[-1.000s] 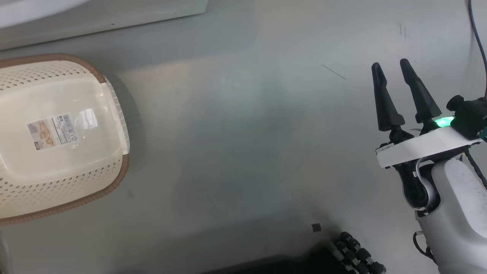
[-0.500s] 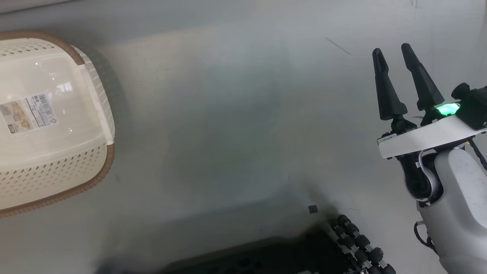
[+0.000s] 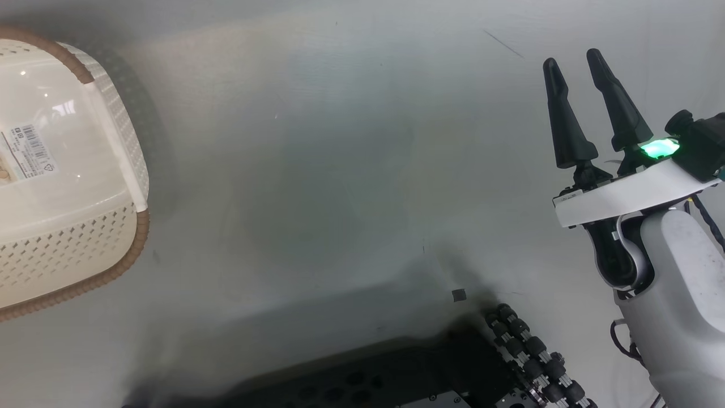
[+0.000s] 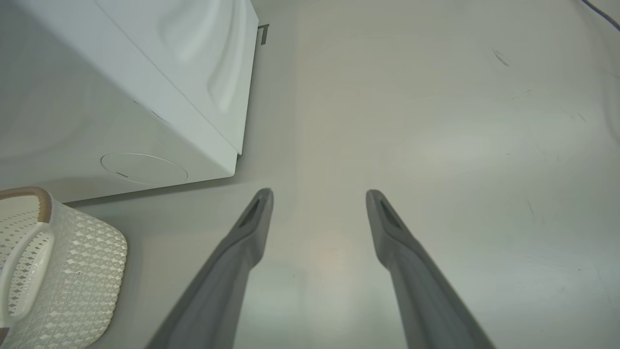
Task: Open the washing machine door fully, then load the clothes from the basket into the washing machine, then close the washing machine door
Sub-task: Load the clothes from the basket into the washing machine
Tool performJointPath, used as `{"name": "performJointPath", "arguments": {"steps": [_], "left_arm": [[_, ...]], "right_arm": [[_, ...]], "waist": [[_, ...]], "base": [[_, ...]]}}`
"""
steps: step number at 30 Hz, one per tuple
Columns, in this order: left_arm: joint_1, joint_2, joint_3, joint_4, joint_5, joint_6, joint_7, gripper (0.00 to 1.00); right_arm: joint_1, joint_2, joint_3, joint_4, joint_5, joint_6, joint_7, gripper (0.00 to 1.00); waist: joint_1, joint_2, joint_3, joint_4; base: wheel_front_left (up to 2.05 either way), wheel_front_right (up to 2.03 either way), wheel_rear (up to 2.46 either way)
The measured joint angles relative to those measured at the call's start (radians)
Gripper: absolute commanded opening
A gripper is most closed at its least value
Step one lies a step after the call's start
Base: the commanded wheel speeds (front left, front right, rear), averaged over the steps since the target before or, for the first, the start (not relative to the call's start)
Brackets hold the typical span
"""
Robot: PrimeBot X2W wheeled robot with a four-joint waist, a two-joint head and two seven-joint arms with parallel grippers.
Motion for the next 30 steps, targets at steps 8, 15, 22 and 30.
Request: {"name": "performJointPath", "arguments": {"steps": [8, 15, 22, 30], "left_arm": [[-0.017, 0.004, -0.012, 0.098, 0.011, -0.001, 0.024, 0.0], [-0.034, 0.005, -0.018, 0.144, 0.017, 0.01, 0.054, 0.0], [-0.051, 0.0, 0.002, 0.177, 0.023, 0.035, 0.052, 1.0], [-0.012, -0.016, 0.007, 0.216, 0.023, 0.043, 0.0, 1.0]], "right_arm": [[-0.01, 0.003, 0.007, 0.01, 0.003, 0.0, 0.0, 1.0], [-0.01, 0.005, 0.007, 0.019, 0.003, 0.0, 0.0, 1.0], [-0.011, 0.013, 0.012, 0.023, 0.003, 0.0, 0.0, 1.0], [-0.013, 0.011, -0.01, 0.035, 0.002, 0.0, 0.0, 1.0]], "waist": [[0.0, 0.0, 0.021, -0.022], [0.0, 0.0, 0.016, -0.026], [0.0, 0.0, 0.006, -0.025], [0.0, 0.0, -0.028, -0.015]], "base": [[0.0, 0.0, 0.0], [0.0, 0.0, 0.0], [0.0, 0.0, 0.0], [0.0, 0.0, 0.0]]}}
